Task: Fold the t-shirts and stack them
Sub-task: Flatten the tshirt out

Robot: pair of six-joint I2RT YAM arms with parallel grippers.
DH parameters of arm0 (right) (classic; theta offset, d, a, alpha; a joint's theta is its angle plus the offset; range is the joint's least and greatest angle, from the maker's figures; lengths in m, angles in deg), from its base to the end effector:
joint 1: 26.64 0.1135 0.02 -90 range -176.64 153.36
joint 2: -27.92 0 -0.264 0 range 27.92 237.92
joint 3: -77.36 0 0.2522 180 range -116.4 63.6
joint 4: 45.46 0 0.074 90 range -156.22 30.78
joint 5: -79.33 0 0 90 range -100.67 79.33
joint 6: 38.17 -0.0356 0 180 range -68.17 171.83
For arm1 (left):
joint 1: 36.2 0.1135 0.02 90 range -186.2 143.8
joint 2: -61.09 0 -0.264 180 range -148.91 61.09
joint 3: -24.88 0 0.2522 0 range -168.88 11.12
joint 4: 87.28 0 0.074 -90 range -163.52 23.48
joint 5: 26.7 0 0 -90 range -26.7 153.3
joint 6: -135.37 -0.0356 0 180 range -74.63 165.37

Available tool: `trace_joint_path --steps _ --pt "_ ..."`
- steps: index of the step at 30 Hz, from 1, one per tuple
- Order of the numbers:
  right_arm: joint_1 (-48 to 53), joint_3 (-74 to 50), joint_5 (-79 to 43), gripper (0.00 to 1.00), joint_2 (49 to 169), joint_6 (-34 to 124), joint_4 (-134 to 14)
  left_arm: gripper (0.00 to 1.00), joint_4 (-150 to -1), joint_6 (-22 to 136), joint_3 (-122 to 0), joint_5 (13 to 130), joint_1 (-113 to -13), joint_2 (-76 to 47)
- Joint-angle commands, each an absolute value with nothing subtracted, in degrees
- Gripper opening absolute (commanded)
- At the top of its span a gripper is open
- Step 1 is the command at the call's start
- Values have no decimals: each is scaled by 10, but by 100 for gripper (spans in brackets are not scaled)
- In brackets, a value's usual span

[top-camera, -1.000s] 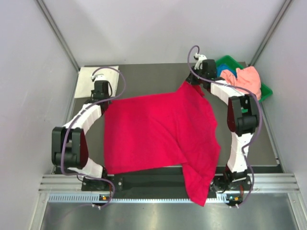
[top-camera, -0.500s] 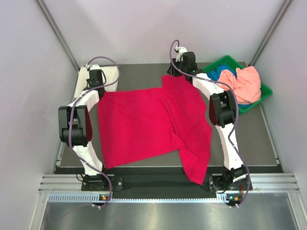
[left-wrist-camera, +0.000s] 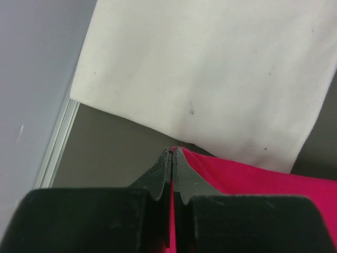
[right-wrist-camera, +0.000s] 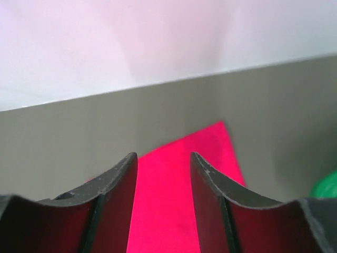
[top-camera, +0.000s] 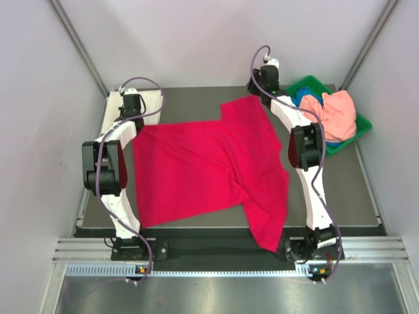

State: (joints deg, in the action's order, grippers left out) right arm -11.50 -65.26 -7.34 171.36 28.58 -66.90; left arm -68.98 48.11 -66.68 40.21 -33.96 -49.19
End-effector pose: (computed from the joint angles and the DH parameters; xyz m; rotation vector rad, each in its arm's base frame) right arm 0.5658 0.1510 0.2257 0.1784 1.9702 0.3822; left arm 0.4347 0.0310 0.2159 -0.3165 2.1685 0.4406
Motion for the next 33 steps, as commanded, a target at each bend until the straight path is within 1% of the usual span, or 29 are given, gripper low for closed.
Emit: trace_joint_path --steps 1,6,11,18,27,33 --pt "-131 -672 -71 44 1751 244 -654 0 -707 462 -689 362 -327 -494" --pt "-137 -678 -92 42 1766 254 -646 0 -731 459 -709 376 -315 -519" --pt "-136 -674 -154 41 1758 293 -661 0 -752 425 -759 388 -315 -563" --pt "-135 -610 -161 41 1688 350 -678 0 -749 415 -816 400 -315 -627" --pt "-135 -587 -147 41 1628 370 -692 0 -743 404 -892 388 -315 -673" --pt "-134 -596 -124 41 1624 367 -690 0 -718 398 -940 377 -315 -691"
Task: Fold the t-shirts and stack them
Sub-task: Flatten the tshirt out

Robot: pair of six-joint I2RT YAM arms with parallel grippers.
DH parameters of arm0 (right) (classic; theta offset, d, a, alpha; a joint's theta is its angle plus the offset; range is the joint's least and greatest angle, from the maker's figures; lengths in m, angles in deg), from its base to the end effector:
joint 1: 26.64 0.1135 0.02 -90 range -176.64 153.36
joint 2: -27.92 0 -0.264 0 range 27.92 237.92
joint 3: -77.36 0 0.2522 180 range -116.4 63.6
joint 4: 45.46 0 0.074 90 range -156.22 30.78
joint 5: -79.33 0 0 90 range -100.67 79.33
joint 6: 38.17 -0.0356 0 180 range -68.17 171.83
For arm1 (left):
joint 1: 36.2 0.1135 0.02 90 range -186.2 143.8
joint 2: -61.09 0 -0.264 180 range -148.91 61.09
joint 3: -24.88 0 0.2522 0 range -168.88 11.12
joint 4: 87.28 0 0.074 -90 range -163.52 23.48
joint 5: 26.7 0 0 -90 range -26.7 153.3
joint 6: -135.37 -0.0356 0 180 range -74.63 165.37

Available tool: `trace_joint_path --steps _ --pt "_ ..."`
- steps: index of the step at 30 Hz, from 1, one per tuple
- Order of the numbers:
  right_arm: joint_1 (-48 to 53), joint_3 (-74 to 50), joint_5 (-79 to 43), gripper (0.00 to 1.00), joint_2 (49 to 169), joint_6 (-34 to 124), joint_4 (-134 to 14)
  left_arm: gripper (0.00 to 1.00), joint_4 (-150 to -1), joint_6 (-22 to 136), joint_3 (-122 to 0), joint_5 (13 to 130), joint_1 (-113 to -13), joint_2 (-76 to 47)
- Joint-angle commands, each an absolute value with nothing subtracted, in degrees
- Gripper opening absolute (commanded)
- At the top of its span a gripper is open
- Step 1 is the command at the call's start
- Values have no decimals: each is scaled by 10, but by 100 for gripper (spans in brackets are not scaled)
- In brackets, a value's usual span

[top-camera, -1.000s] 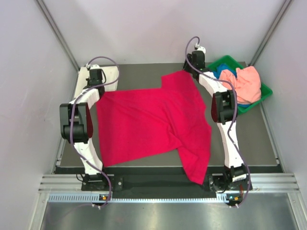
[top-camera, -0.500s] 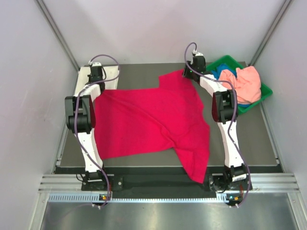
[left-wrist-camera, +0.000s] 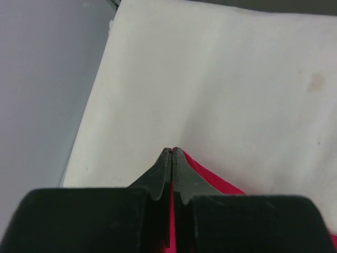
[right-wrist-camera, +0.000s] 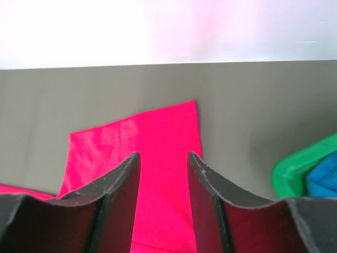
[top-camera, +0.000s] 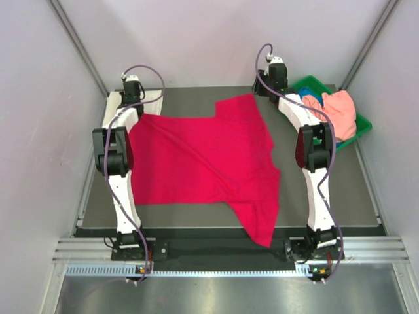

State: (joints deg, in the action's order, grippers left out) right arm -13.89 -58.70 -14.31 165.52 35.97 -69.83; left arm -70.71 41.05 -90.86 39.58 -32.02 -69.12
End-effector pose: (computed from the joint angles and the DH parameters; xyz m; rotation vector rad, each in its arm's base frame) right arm 0.5511 0.1270 0.2369 0.0148 2.0428 0.3788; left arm 0.5235 0.0526 0.1971 -0.2456 2.0908 0.5254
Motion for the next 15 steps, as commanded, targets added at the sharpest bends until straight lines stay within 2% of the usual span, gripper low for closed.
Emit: trace_joint_path --steps 1,2,4,5,6,8,10,13,15 --pt "-132 -600 -120 41 1624 365 -694 0 -714 400 -942 376 -316 -688" --pt "-132 -612 -116 41 1623 356 -709 0 -710 405 -944 374 -316 -682" --pt "-132 -625 -110 41 1616 334 -744 7 -691 416 -950 356 -316 -669" --pt "-132 -625 -110 41 1609 323 -758 16 -683 432 -953 348 -315 -664" --pt "-132 -623 -88 42 1591 309 -775 31 -657 440 -956 341 -316 -657" --pt "-128 -594 -70 42 1563 269 -830 41 -622 484 -964 325 -316 -634" --pt "-125 -550 -44 42 1502 243 -861 46 -572 515 -958 321 -317 -614" --pt "-119 -421 0 40 1396 149 -913 52 -513 576 -918 258 -329 -562" --pt "-112 -311 0 40 1314 80 -932 50 -473 645 -889 296 -335 -514"
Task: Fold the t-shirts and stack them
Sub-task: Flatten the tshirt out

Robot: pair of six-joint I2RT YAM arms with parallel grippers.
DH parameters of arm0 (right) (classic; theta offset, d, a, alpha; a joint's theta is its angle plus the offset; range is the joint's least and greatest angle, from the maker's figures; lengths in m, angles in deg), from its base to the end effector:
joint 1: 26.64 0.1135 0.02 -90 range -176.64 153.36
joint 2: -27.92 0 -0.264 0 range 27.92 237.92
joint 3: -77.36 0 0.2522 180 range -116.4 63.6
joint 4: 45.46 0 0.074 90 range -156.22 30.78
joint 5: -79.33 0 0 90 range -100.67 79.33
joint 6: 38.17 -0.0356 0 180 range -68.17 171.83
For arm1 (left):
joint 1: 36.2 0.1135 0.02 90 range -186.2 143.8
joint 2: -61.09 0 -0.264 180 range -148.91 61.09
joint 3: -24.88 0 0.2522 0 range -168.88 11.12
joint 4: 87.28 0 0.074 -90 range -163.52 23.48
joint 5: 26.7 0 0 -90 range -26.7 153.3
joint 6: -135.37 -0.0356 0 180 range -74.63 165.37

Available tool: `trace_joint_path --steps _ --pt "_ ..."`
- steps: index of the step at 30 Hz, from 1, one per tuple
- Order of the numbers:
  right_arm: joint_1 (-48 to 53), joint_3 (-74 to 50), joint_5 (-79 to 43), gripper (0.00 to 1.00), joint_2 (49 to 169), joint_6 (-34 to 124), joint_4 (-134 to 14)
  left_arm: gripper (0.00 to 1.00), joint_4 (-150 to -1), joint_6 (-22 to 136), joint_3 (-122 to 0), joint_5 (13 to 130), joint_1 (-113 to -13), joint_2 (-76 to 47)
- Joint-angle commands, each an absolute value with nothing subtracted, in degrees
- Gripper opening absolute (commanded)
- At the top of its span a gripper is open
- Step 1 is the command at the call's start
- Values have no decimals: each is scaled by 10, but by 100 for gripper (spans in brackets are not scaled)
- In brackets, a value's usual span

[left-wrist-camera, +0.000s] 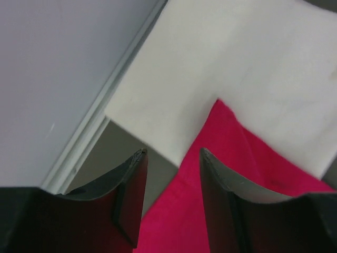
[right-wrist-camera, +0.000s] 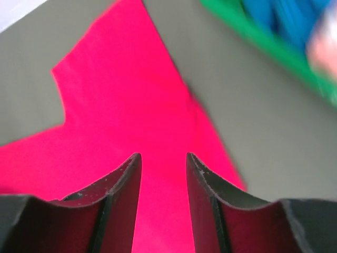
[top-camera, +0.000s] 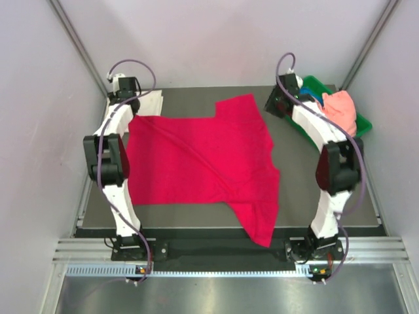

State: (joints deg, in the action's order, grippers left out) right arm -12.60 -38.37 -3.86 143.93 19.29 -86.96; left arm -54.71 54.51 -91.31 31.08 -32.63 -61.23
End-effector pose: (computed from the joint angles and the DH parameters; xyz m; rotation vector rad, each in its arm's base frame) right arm 0.4565 0.1098 0.2767 0.4319 2.2694 0.2824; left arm 0.4910 0.0497 0.2446 -0.5376 2.1168 0.5736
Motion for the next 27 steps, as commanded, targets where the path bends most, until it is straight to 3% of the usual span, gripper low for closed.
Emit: trace_joint_path --steps 1,6,9,15,27 --pt "-110 -243 -4 39 1289 39 -944 49 -465 662 -843 327 -337 -474" --pt "-74 -67 -10 38 1144 -6 -908 48 -496 763 -655 402 -339 -366" --pt "-61 -7 -12 39 1122 0 -896 47 -479 819 -608 410 -339 -326" --pt "-59 70 -13 37 1149 33 -827 45 -408 937 -507 386 -338 -286" --pt "-60 60 83 36 1265 90 -811 47 -315 1062 -430 302 -312 -336"
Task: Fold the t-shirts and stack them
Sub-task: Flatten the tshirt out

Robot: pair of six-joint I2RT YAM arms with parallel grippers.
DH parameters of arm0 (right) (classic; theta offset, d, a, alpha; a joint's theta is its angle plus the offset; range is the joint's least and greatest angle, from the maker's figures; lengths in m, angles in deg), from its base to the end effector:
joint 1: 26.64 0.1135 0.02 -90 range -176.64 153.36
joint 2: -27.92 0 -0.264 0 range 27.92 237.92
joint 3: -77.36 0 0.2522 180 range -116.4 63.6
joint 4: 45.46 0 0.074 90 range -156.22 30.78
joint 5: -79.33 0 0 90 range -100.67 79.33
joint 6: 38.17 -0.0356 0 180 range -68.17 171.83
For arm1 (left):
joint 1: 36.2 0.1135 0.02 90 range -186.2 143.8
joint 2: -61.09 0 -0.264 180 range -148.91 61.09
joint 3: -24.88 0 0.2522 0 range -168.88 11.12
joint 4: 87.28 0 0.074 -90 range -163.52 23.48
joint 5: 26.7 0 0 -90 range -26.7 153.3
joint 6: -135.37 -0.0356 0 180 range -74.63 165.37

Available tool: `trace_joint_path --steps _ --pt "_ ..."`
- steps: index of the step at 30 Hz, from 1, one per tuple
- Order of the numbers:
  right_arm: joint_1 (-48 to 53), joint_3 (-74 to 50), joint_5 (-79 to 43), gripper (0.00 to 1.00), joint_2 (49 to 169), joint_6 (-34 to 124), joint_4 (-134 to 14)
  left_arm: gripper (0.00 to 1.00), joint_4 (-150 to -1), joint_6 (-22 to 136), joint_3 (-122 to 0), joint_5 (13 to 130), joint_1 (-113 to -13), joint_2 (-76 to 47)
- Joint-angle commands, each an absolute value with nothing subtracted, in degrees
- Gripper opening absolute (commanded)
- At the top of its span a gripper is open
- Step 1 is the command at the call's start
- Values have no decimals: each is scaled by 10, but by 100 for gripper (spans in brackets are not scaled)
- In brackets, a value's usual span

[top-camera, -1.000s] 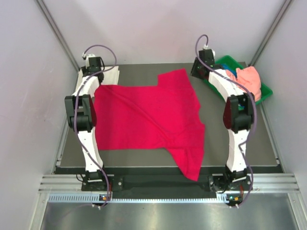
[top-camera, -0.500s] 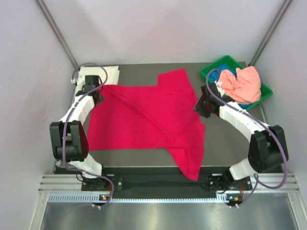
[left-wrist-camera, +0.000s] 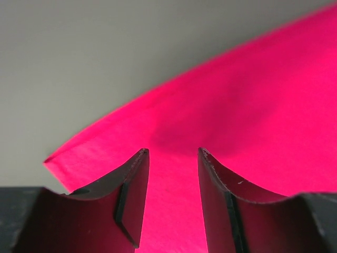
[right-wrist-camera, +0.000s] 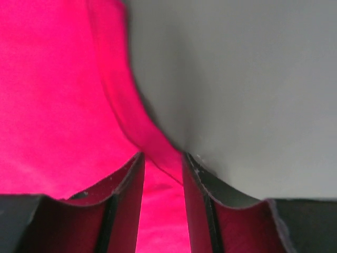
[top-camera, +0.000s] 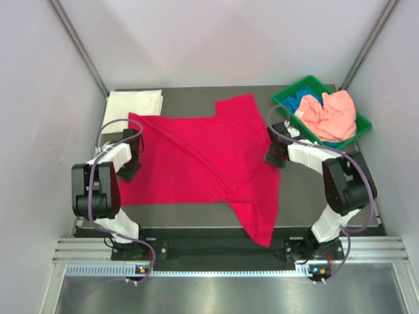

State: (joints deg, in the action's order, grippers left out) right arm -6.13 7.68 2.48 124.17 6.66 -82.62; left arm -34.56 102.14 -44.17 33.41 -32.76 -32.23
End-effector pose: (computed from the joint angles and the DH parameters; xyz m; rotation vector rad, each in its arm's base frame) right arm 0.3048 0.1054 0.1657 0.6316 2.5579 0.0782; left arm 0.2872 0.0350 0.1712 -1.4070 2.2649 0.4993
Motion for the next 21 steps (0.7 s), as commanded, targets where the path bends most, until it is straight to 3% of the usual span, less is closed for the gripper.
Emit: trace_joint_path --steps 1,10,21 --pt "-60 48 94 36 1275 98 -815 47 -314 1064 -428 300 -303 -350" --pt "-69 -85 156 35 1358 181 -828 47 -290 1086 -442 285 -255 -431" --pt "-69 -172 121 35 1345 176 -904 52 -243 1089 -493 267 -255 -360"
